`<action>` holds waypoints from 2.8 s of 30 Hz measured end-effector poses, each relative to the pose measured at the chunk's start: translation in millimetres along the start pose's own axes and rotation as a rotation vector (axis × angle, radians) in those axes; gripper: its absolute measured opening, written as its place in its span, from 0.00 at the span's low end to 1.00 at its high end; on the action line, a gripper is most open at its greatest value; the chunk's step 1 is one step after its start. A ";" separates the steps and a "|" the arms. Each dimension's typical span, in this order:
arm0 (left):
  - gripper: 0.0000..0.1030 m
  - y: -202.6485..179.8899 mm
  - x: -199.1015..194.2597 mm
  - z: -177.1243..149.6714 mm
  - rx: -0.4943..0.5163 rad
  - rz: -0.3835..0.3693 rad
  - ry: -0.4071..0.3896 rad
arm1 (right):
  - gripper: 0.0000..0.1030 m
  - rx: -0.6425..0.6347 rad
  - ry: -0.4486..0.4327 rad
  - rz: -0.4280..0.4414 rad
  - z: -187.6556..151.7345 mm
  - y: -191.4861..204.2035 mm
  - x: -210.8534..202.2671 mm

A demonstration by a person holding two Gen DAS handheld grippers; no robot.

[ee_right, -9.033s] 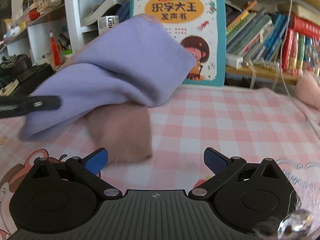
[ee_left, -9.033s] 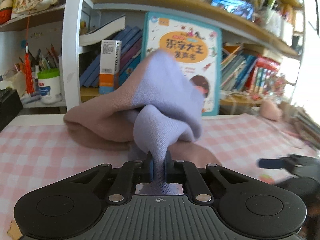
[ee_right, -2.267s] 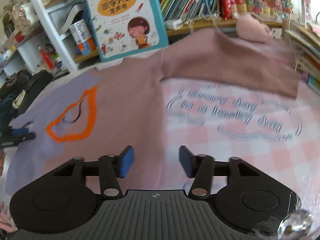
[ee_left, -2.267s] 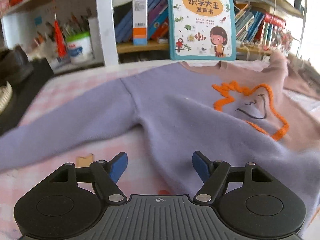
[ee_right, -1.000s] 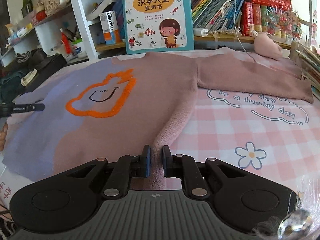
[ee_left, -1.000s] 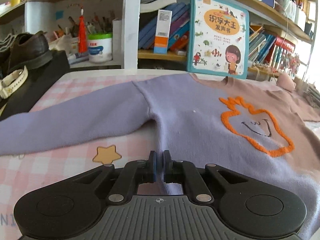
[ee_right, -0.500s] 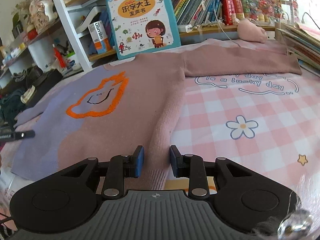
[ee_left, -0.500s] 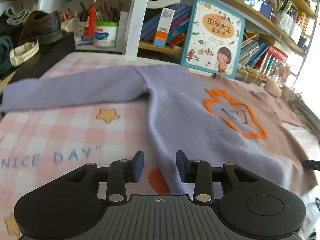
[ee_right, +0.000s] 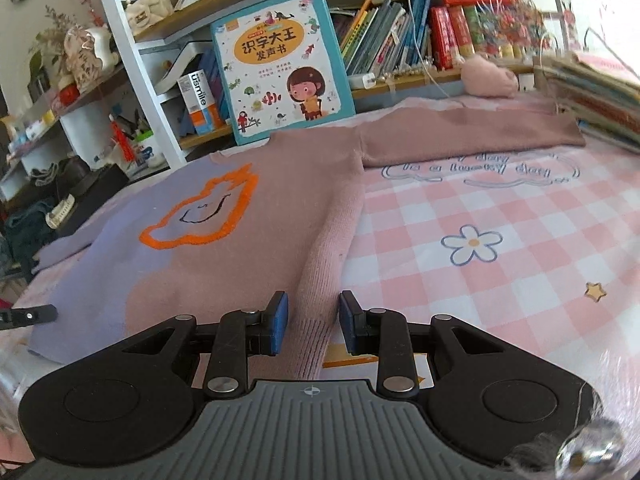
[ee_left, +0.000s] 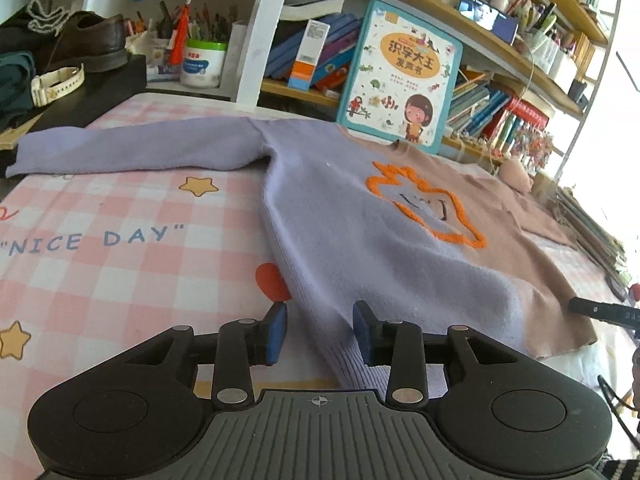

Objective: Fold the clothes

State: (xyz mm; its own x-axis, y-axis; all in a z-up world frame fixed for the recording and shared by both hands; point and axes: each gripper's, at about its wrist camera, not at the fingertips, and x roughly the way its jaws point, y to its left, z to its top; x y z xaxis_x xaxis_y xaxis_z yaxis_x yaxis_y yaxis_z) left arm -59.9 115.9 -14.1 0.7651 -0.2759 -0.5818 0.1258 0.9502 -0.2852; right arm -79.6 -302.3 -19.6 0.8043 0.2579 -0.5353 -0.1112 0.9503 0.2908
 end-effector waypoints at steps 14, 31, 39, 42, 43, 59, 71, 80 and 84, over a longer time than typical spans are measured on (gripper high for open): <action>0.06 4.0 4.9 -1.6 0.008 0.028 -0.041 | 0.10 -0.081 0.052 0.013 -6.7 16.0 6.3; 0.06 -11.4 -5.0 -8.9 0.076 0.008 -0.013 | 0.09 -0.154 0.028 -0.082 -12.8 19.7 -4.6; 0.06 -7.6 -4.1 -10.4 0.071 0.003 -0.017 | 0.09 -0.110 0.024 -0.064 -12.9 13.7 -5.0; 0.06 -9.0 -3.0 -9.4 0.070 0.002 -0.017 | 0.09 -0.100 0.022 -0.060 -12.3 12.4 -3.9; 0.06 -8.8 -2.9 -9.7 0.071 0.002 -0.019 | 0.09 -0.099 0.022 -0.060 -12.3 12.5 -3.9; 0.11 -13.5 -8.3 -11.3 0.090 0.017 -0.019 | 0.11 -0.132 0.022 -0.080 -12.9 15.8 -2.3; 0.78 -36.9 -33.0 -5.7 0.242 0.111 -0.172 | 0.64 -0.166 -0.065 -0.094 -9.2 26.1 -15.5; 0.87 -39.0 -33.3 -5.0 0.243 0.127 -0.194 | 0.78 -0.200 -0.087 -0.085 -8.6 37.3 -14.6; 0.88 -34.3 -34.5 -3.1 0.220 0.137 -0.200 | 0.80 -0.210 -0.091 -0.077 -8.7 41.0 -14.0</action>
State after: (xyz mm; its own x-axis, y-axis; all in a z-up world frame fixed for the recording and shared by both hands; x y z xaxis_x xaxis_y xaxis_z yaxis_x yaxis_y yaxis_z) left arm -92.5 92.4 13.4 0.8904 -0.1303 -0.4361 0.1302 0.9910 -0.0302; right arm -100.5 -265.4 -7.1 0.8632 0.1753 -0.4734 -0.1586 0.9845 0.0753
